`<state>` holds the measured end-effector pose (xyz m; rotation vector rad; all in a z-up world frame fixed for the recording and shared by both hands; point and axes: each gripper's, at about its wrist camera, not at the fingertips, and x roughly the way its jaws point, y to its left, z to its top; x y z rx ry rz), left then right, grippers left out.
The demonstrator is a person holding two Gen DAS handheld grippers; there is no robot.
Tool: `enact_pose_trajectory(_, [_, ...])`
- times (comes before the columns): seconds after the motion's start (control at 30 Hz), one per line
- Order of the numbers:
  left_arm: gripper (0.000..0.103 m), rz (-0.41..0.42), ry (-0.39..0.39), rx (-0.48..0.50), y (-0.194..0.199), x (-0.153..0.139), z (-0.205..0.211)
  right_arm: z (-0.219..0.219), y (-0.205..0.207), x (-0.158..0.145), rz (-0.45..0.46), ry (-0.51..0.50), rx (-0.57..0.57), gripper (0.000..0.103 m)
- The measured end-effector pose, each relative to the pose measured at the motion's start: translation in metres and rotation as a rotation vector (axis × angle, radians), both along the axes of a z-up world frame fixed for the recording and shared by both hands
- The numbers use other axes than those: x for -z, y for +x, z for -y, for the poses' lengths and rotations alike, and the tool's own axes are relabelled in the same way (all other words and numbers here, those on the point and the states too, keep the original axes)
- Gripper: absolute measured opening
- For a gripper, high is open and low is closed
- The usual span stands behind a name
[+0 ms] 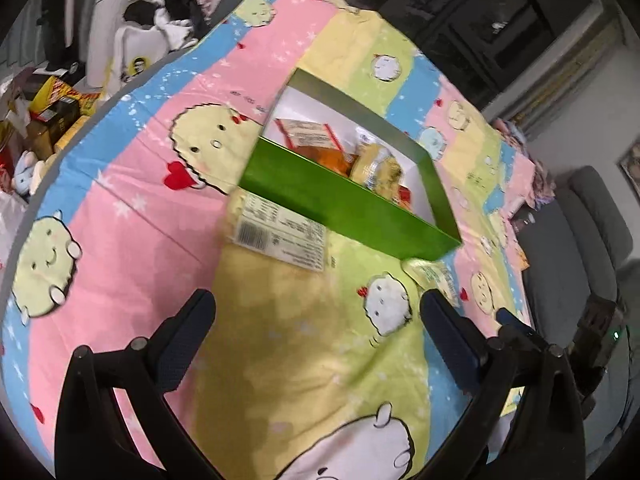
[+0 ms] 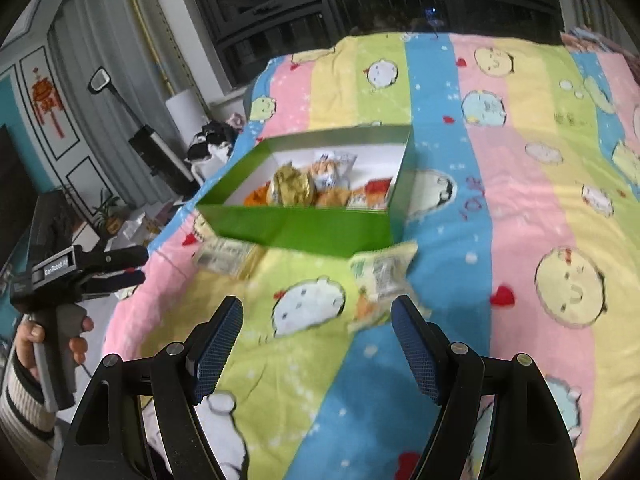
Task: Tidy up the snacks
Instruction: 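Move the right gripper to the cream barcode-labelled snack bag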
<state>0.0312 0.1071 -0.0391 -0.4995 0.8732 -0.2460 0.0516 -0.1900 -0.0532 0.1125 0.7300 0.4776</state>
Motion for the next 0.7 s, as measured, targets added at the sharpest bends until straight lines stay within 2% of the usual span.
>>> enact_pose_trajectory(0.17, [0.102, -0.059, 0.095, 0.055, -0.012, 0.019, 0.015, -0.016, -0.010, 0.014, -0.025, -0.002, -0.045, 0.077])
enact_pose_trajectory(0.23, [0.102, -0.094, 0.133, 0.035, -0.015, 0.030, 0.013, -0.029, -0.012, 0.020, -0.036, -0.013, -0.078, 0.077])
enact_pose_trajectory(0.3, [0.102, -0.108, 0.128, -0.012, -0.016, 0.035, 0.004, -0.044, -0.014, 0.024, -0.024, -0.048, -0.104, 0.077])
enact_pose_trajectory(0.37, [0.102, -0.087, 0.142, -0.051, -0.015, 0.035, -0.005, -0.058, -0.014, 0.028, -0.015, -0.072, -0.131, 0.077])
enact_pose_trajectory(0.47, [0.102, -0.044, 0.215, -0.078, -0.010, 0.034, -0.011, -0.074, -0.008, 0.036, -0.026, -0.073, -0.160, 0.077])
enact_pose_trajectory(0.53, [0.102, -0.014, 0.269, -0.080, -0.004, 0.032, -0.012, -0.083, -0.001, 0.040, -0.026, -0.080, -0.163, 0.077])
enact_pose_trajectory(0.7, [0.102, 0.062, 0.311, -0.050, 0.022, 0.026, -0.013, -0.103, 0.018, 0.047, -0.012, -0.136, -0.164, 0.077])
